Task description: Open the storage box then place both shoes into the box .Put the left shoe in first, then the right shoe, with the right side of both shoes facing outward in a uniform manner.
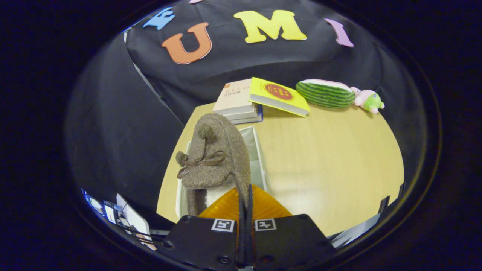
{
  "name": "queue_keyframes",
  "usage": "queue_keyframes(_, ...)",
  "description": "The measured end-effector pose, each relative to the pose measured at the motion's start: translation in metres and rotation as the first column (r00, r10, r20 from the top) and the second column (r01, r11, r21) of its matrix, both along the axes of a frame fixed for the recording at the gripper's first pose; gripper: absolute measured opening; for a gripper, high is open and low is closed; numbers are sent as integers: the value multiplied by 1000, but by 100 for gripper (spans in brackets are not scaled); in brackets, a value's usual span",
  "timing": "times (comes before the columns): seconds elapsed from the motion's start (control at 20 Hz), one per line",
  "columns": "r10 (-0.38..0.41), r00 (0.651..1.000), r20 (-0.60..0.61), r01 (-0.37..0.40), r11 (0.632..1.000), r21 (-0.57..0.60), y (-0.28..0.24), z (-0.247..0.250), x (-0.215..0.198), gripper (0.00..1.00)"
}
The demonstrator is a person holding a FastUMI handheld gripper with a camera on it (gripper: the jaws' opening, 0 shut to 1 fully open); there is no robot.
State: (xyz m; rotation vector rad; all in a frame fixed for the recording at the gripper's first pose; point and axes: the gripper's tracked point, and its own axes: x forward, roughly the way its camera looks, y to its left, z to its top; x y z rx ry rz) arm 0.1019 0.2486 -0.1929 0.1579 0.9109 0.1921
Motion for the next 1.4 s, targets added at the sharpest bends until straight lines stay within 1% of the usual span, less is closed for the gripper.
queue_keyframes(0.15,-15,1000,16,16,999,-30,1,-14,6,7)
queue_keyframes(0.3,-40,999,9,40,999,-32,-3,-26,10,6)
queue_keyframes(0.45,-41,999,17,41,999,-15,-1,-32,13,6)
queue_keyframes(0.65,-40,997,73,43,998,-50,-4,-36,19,7)
queue_keyframes(0.7,-36,995,93,41,998,-55,-3,-34,20,9)
queue_keyframes(0.8,-37,991,129,43,998,-48,-3,-28,21,11)
queue_keyframes(0.85,-17,988,156,18,1000,-6,5,-22,21,15)
queue_keyframes(0.9,3,982,191,-6,1000,14,12,-12,23,27)
queue_keyframes(0.95,9,974,228,-10,1000,3,9,-1,23,29)
queue_keyframes(1.0,-5,964,266,12,1000,-25,-1,9,24,42)
queue_keyframes(1.05,-17,951,310,32,998,-45,-8,19,27,46)
queue_keyframes(1.1,-12,934,357,32,998,-49,-10,33,28,57)
queue_keyframes(1.15,-1,920,393,22,998,-50,-7,43,30,72)
queue_keyframes(1.25,-8,911,413,34,998,-55,-16,52,24,100)
queue_keyframes(1.4,-25,888,460,67,995,-75,-33,71,24,100)
